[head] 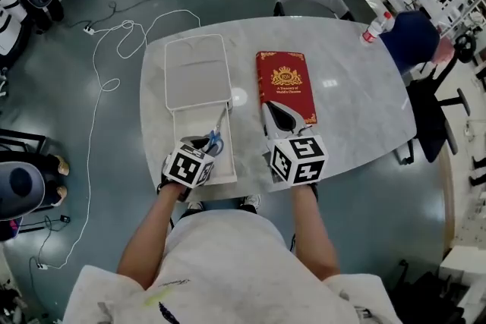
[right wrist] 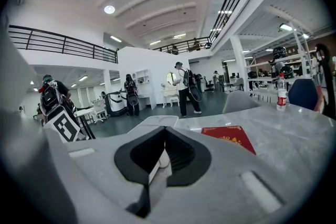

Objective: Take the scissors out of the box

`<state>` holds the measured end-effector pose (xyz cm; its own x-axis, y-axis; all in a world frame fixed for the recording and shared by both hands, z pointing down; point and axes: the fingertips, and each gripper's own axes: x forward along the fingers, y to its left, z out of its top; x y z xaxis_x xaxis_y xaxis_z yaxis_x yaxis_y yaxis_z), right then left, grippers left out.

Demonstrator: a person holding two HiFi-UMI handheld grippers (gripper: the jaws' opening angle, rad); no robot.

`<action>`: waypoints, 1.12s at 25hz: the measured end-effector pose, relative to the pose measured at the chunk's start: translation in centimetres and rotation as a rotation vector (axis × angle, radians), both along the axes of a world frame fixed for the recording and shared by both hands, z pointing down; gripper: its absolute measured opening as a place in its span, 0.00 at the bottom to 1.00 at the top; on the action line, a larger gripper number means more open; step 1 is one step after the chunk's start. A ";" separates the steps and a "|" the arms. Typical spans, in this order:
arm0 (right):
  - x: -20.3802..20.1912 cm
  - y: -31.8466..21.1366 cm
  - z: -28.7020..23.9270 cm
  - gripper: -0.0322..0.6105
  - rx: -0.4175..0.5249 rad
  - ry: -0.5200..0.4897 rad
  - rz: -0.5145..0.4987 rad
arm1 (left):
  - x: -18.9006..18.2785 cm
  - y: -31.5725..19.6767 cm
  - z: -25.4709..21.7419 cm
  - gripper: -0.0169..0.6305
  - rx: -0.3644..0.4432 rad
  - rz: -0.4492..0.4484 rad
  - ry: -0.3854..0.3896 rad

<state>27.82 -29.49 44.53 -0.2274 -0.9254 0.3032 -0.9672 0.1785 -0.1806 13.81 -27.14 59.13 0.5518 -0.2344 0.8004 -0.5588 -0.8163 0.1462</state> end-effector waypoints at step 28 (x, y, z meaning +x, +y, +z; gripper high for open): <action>-0.3 -3.6 3.3 0.06 -0.052 -0.044 -0.365 | -0.1 -1.6 5.6 0.18 -0.020 -0.247 -0.196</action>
